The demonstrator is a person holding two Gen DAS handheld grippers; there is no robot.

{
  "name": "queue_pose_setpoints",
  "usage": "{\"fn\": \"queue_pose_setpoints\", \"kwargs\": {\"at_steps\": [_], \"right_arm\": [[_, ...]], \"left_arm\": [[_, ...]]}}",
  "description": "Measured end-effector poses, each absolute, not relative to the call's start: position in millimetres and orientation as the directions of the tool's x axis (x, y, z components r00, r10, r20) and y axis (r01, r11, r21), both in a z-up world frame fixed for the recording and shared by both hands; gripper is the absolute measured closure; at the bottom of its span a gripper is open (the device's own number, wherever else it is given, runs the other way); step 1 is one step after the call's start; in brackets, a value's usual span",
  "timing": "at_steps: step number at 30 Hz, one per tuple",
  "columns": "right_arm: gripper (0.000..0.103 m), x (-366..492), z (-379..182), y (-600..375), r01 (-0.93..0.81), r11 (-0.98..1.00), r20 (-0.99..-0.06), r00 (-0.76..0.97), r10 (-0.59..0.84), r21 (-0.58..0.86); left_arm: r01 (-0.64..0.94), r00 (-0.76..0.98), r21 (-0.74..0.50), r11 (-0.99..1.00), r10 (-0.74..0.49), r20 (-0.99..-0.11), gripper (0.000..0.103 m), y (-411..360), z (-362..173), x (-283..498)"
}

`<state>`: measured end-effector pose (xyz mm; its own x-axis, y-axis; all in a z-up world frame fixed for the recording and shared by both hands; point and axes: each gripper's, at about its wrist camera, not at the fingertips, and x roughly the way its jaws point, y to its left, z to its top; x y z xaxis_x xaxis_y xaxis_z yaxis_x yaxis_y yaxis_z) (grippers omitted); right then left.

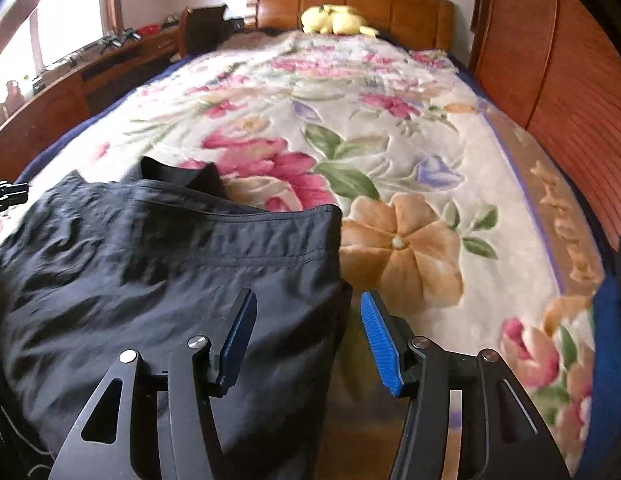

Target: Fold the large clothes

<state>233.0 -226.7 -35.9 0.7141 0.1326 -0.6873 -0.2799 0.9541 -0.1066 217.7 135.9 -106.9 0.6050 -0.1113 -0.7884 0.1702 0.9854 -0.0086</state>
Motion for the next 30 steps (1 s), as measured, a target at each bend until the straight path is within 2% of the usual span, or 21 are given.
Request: {"fn": "queue_pose_setpoints", "kwargs": {"at_steps": [8,19,20,21,22,23,24,27,30], "right_arm": [[0.046,290.2,-62.7,-223.6,-0.281,0.959,-0.752,0.639,0.160,-0.035],[0.047,321.1,-78.7,-220.4,-0.323,0.946,-0.774,0.599,0.206,0.001],[0.058,321.4,-79.2,-219.1,-0.336,0.942,-0.773,0.597,0.215,0.003],[0.065,319.2,-78.3,-217.2,-0.355,0.935,-0.770,0.594,0.233,0.008],[0.069,316.4,-76.5,-214.8,-0.363,0.932,-0.763,0.606,0.225,-0.013],[0.082,314.2,-74.6,-212.1,-0.366,0.930,-0.756,0.620,0.212,-0.039],[0.090,312.8,-72.1,-210.7,-0.371,0.927,-0.749,0.627,0.211,-0.049],[0.094,308.2,-58.8,-206.6,-0.386,0.918,-0.713,0.668,0.213,-0.087],[0.095,304.0,-38.5,-201.6,-0.385,0.913,-0.660,0.722,0.209,-0.132]], "left_arm": [[0.152,0.535,-0.006,0.988,-0.088,-0.840,0.067,144.6,-142.1,268.2],[0.149,0.460,-0.142,0.979,-0.195,-0.866,0.067,149.9,-164.0,304.6],[0.141,0.455,-0.154,0.978,-0.202,-0.867,0.067,151.0,-166.1,306.5],[0.140,0.451,-0.169,0.976,-0.215,-0.866,0.072,151.4,-167.2,307.3],[0.150,0.451,-0.181,0.972,-0.230,-0.862,0.082,150.6,-167.0,307.0],[0.163,0.448,-0.181,0.970,-0.236,-0.862,0.086,148.8,-166.7,306.5],[0.174,0.456,-0.171,0.970,-0.234,-0.859,0.094,146.6,-164.8,305.2],[0.174,0.542,-0.045,0.984,-0.134,-0.830,0.096,139.1,-147.2,297.2],[0.128,0.637,0.006,0.992,-0.078,-0.767,0.096,142.9,-117.9,293.2]]}}
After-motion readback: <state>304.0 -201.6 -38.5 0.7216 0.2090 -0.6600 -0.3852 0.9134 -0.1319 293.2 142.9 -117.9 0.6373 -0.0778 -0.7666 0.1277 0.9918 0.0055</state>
